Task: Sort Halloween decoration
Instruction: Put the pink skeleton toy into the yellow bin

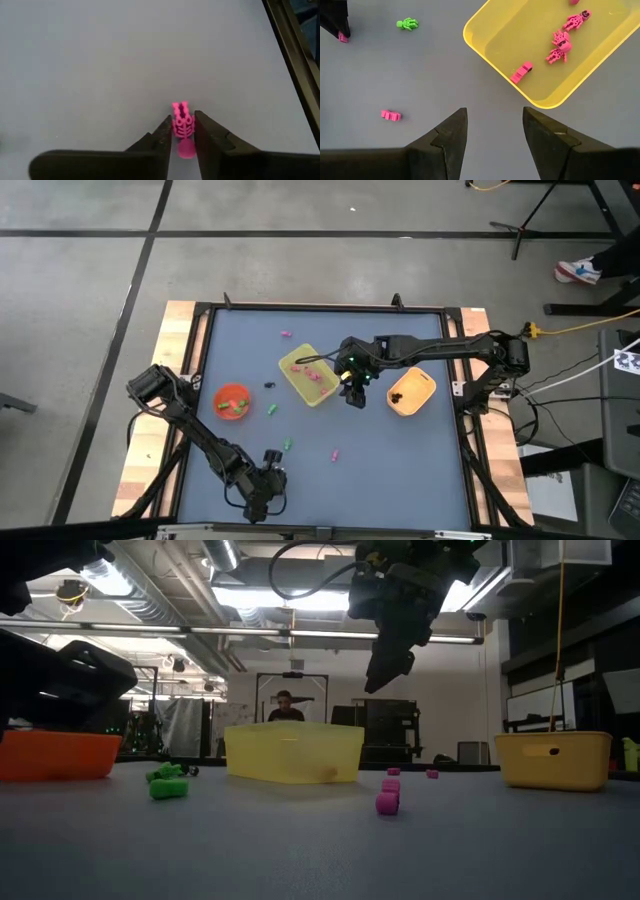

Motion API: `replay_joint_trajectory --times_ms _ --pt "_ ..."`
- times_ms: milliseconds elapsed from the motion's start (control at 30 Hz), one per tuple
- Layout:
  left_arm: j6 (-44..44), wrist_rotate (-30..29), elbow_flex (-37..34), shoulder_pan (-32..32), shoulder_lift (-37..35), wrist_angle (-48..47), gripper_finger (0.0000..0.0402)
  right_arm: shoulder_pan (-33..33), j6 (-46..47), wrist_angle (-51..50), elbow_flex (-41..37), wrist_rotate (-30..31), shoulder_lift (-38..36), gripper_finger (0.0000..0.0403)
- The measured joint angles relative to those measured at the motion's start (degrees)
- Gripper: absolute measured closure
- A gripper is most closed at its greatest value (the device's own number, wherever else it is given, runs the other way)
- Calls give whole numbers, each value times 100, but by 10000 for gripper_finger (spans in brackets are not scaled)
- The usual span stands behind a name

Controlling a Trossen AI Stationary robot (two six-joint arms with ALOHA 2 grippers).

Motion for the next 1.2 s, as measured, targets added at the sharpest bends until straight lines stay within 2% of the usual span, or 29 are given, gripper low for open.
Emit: replay_joint_trajectory --times_ms 433,767,1200 --pt "-121 59 -7 63 -38 27 361 0 0 2 0 2 0 212" --pt "-131 11 -11 460 -42 96 361 0 0 7 0 2 0 212" --pt "937 -381 -13 1450 -46 296 361 0 0 48 0 2 2 212"
